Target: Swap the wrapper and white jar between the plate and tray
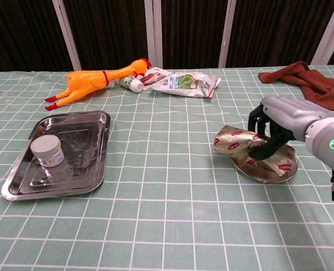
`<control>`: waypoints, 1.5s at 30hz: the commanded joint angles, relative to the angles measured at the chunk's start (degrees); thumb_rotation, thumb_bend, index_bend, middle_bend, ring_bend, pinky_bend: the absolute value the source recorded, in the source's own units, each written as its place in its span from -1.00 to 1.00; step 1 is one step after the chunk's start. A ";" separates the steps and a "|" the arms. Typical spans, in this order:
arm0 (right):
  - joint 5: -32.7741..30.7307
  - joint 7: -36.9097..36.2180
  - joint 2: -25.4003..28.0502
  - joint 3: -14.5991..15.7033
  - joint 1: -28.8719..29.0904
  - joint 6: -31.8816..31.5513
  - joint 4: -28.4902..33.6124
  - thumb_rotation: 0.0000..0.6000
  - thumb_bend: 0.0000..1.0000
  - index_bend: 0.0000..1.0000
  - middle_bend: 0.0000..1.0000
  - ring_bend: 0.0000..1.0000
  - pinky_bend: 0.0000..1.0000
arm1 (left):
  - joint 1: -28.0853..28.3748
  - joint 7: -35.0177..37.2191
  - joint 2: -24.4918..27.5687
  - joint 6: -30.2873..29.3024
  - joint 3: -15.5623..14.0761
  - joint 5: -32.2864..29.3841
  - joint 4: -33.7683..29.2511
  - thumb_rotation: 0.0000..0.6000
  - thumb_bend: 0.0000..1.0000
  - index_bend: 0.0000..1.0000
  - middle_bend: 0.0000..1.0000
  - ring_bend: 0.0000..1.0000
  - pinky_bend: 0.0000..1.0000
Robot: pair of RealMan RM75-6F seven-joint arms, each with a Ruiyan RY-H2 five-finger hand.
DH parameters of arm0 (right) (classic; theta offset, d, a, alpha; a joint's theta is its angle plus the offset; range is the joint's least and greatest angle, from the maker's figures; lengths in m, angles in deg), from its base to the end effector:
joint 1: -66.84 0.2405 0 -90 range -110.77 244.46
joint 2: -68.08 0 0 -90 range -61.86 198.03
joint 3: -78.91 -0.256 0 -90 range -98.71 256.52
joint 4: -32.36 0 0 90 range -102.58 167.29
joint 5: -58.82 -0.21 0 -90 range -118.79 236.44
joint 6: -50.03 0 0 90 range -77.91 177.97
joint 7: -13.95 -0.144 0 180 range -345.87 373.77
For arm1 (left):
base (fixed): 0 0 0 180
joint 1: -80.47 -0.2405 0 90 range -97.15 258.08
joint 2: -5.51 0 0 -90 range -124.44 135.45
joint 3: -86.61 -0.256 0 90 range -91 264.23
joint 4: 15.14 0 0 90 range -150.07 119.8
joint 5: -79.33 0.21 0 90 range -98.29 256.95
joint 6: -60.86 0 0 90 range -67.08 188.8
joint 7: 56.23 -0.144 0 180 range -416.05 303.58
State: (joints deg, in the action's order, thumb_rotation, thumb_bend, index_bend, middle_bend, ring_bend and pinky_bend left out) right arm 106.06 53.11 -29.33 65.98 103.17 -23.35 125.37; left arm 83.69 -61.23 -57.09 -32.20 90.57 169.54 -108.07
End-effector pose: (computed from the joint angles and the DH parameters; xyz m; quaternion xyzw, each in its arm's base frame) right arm -0.1528 -0.3059 -0.0276 0.6427 -0.4520 0.3334 0.5210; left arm -0.2965 0.1743 0.1832 -0.5954 -0.3023 -0.4101 0.6212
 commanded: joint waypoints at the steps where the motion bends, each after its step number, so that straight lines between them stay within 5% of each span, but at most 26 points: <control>1: 2.04 -1.14 0.98 -0.95 0.90 1.05 1.26 1.00 -0.48 0.12 0.19 0.17 -0.62 | 0.04 -0.10 -0.04 0.02 0.02 0.02 0.02 1.00 -0.48 -0.41 -0.78 -0.92 -0.52; 8: 4.44 -2.00 1.43 -4.94 5.84 6.13 1.18 1.00 -0.48 0.12 0.19 0.17 -0.62 | -0.01 -0.61 -0.29 -0.10 0.11 -0.14 -0.01 1.00 -0.48 -0.43 -0.78 -0.92 -0.52; 17: 2.65 -3.35 -5.86 -11.60 16.07 12.24 -8.50 1.00 -0.48 0.12 0.19 0.17 -0.62 | 0.25 -0.49 -0.54 0.66 0.85 -1.91 0.51 1.00 -0.48 -0.43 -0.78 -0.92 -0.52; 32: 5.71 -14.44 -20.47 -11.02 24.58 19.97 -36.76 1.00 -0.48 0.12 0.19 0.16 -0.65 | 0.54 1.91 0.01 1.37 1.63 -3.52 1.39 1.00 -0.48 -0.44 -0.78 -0.92 -0.52; 37: 7.14 -17.16 -22.51 -10.07 24.78 21.50 -43.35 1.00 -0.48 0.11 0.08 -0.05 -0.80 | 0.60 2.02 0.09 1.53 1.76 -3.87 1.59 1.00 -0.48 -0.44 -0.78 -0.92 -0.52; 42: 4.86 -15.82 -21.17 -9.44 23.18 24.44 -42.14 1.00 -0.53 -0.47 -0.47 -0.52 -1.00 | 0.67 1.53 -0.09 1.53 1.66 -3.66 1.68 1.00 -0.48 -0.44 -0.78 -0.92 -0.52; 45: 2.98 -13.46 -18.93 -9.33 21.40 23.39 -37.02 1.00 -0.61 -0.69 -0.61 -0.66 -1.00 | 0.74 1.14 -0.29 1.74 1.48 -3.54 1.69 1.00 -0.48 -0.44 -0.78 -0.92 -0.52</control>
State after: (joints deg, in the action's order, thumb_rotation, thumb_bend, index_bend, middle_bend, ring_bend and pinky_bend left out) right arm 110.64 37.74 -50.00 56.40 126.05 0.60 84.74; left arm 84.42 -60.08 -57.36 -30.48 92.07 165.97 -106.37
